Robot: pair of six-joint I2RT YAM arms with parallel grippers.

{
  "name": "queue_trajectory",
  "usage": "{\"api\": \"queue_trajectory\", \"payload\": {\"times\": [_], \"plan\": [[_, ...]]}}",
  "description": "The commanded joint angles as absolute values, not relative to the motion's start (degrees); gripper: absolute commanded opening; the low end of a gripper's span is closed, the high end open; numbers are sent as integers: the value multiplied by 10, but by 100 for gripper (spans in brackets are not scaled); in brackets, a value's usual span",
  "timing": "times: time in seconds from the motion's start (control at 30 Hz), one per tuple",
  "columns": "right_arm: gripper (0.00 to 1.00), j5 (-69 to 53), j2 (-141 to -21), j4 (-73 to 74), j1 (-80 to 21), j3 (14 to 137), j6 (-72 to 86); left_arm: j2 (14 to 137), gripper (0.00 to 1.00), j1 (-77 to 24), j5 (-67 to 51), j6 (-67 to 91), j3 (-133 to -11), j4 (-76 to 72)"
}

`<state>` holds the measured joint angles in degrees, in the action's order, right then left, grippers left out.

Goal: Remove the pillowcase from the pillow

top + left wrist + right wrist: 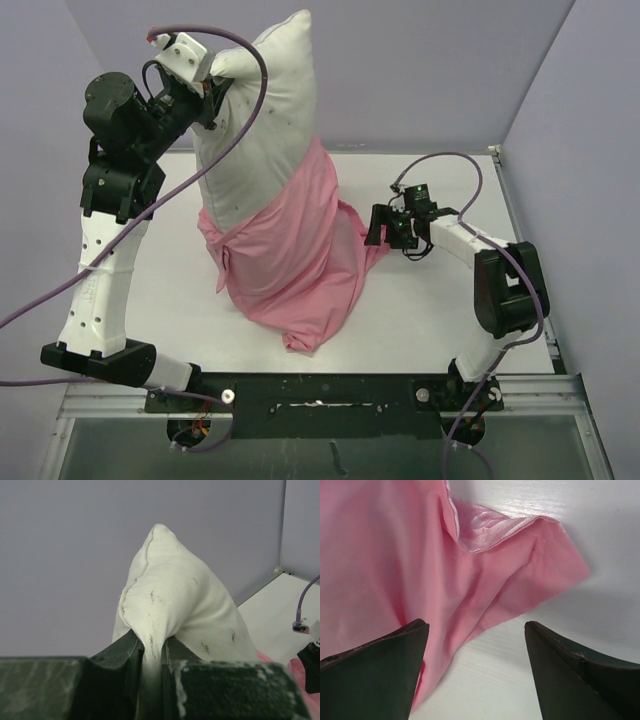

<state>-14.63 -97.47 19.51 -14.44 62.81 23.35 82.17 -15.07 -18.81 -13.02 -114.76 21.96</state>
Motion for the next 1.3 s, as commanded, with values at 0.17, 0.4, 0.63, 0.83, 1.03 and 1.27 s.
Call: {"api": "queue_trajectory", "payload": {"times": [0.17, 0.4, 0.63, 0.83, 1.03, 1.27], "plan": [[80, -71, -1075, 179, -201, 712, 230, 784, 0, -152, -202, -125, -1157, 156], [54, 0, -1115, 193, -241, 741, 294, 772, 0, -152, -205, -142, -1143, 153], [0, 54, -1021, 183, -172, 636, 339, 757, 0, -144, -156, -288, -1105, 84], [0, 45, -888, 175, -36, 524, 402, 786, 0, -100, -114, -377, -1145, 21], [0, -13, -767, 175, 143, 451, 453, 820, 0, -21, -113, -390, -1203, -21], [0, -49, -722, 209, 267, 454, 458, 865, 0, 99, -99, -320, -1293, -56]]}}
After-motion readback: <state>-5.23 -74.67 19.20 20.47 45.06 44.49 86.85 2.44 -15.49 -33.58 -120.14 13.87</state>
